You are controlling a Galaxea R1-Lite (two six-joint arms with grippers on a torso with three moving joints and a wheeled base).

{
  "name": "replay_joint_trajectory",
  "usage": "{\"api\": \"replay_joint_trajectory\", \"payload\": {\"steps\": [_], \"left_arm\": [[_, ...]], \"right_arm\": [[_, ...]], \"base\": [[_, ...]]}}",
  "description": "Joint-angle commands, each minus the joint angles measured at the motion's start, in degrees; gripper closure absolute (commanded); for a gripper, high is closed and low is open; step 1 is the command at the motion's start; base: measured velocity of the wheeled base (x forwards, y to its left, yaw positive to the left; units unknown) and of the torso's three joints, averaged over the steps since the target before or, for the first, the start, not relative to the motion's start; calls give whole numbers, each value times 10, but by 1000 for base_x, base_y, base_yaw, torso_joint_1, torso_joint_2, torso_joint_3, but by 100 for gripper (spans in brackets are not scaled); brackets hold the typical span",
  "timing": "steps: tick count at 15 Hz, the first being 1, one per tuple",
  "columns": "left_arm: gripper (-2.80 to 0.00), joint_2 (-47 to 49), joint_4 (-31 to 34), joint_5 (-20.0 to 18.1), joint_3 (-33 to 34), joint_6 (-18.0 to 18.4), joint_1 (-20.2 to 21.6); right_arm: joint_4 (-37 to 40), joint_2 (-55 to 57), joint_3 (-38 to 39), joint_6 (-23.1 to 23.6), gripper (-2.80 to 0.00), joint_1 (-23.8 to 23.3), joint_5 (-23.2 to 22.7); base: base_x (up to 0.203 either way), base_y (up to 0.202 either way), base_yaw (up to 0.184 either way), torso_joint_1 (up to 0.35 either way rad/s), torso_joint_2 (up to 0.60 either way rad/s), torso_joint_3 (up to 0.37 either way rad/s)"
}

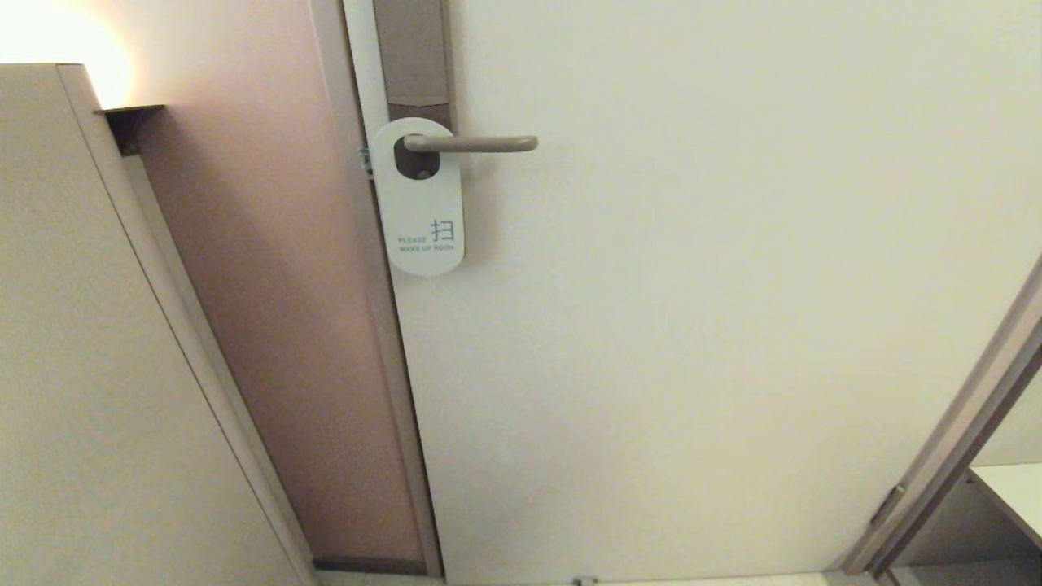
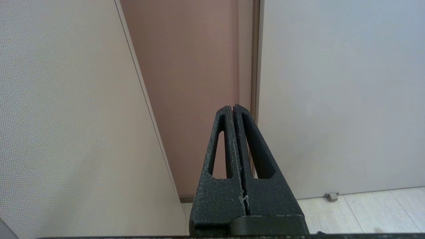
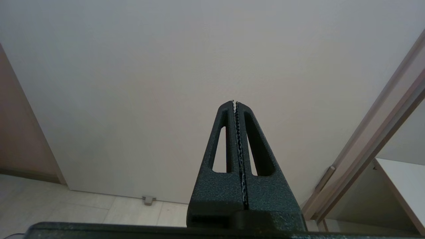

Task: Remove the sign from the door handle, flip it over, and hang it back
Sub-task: Take down the sign

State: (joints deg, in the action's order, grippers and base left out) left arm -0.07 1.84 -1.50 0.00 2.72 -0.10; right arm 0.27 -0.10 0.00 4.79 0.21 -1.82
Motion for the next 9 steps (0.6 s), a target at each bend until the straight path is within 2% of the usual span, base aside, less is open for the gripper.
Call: {"api": "replay_joint_trajectory", "payload": {"steps": [1, 9], "left_arm": [[0, 1, 0, 0, 0, 0, 0], [0, 1, 0, 0, 0, 0, 0]], "right_arm": [[0, 1, 0, 0, 0, 0, 0], [0, 1, 0, 0, 0, 0, 0]], "base": [[0, 0, 0, 0, 0, 0], [0, 0, 0, 0, 0, 0]]}}
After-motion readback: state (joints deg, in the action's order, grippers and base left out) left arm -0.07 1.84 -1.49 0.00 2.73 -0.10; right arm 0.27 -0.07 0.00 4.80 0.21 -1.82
